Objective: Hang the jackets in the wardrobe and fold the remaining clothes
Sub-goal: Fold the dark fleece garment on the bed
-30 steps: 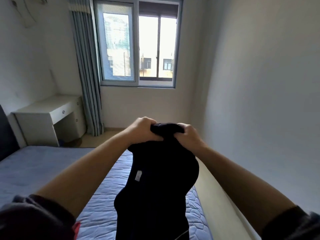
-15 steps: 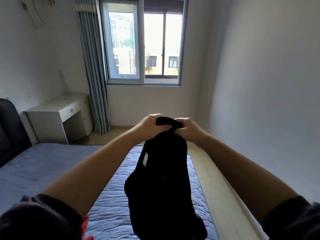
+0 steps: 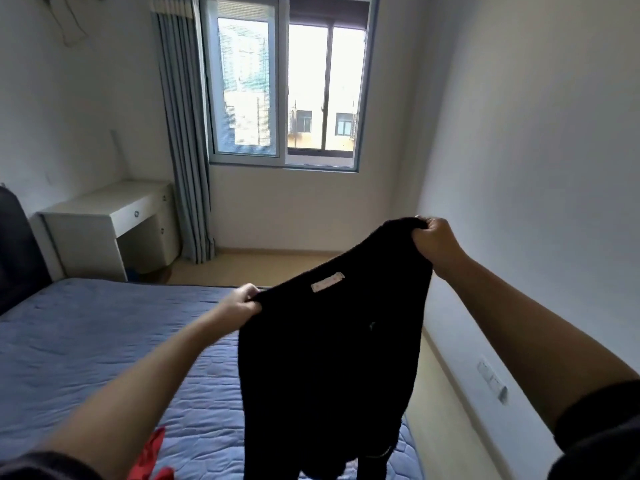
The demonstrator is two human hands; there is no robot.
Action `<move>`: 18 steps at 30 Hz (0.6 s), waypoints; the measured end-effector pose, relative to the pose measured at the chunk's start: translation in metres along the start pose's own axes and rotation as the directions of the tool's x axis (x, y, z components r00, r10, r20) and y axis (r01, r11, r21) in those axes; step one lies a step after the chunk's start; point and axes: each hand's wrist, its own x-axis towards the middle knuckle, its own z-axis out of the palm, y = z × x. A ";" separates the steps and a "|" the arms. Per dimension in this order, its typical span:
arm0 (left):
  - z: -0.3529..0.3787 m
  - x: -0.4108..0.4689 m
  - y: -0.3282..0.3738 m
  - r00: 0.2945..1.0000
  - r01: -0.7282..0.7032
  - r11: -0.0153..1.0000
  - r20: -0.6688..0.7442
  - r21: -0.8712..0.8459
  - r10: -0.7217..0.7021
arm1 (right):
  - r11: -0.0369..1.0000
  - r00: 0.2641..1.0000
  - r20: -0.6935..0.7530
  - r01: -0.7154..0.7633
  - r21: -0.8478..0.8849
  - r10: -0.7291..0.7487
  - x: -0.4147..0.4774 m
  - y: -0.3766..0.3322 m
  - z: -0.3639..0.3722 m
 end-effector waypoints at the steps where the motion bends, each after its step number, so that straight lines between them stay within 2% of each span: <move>1: -0.011 0.002 0.008 0.999 -0.015 0.999 -0.047 -0.048 0.013 | 0.993 0.999 0.006 0.042 -0.110 -0.042 -0.001 0.003 -0.006; 3: -0.033 0.004 0.025 0.995 -0.082 0.995 -0.064 -0.048 0.079 | 0.945 0.993 0.054 0.118 -0.304 -0.106 -0.004 0.006 -0.016; 4: -0.044 0.002 0.033 0.990 -0.134 0.991 -0.040 0.024 0.135 | 0.924 0.989 0.084 0.146 -0.353 -0.124 -0.006 0.007 -0.020; 6: -0.067 -0.001 0.052 0.977 -0.214 0.950 0.051 0.227 0.208 | 0.922 0.981 0.132 0.182 -0.342 -0.144 -0.009 0.008 -0.028; 9: -0.097 -0.005 0.078 0.961 -0.255 0.830 0.222 0.495 0.163 | 0.930 0.959 0.208 0.244 -0.274 -0.190 -0.010 -0.002 -0.038; 12: -0.115 -0.003 0.091 0.954 -0.299 0.679 0.231 0.670 0.192 | 0.887 0.916 0.319 0.342 -0.310 -0.242 -0.009 -0.014 -0.044; 14: -0.125 -0.003 0.092 0.949 -0.313 0.685 0.181 0.658 0.259 | 0.879 0.906 0.318 0.373 -0.296 -0.278 -0.010 -0.019 -0.047; 16: -0.135 -0.008 0.086 0.940 -0.338 0.768 0.152 0.544 0.306 | 0.911 0.919 0.291 0.338 -0.236 -0.266 -0.013 -0.019 -0.055; 18: -0.142 -0.020 0.077 0.950 -0.311 0.864 0.156 0.397 0.270 | 0.964 0.910 0.370 0.241 -0.112 -0.185 -0.020 -0.015 -0.064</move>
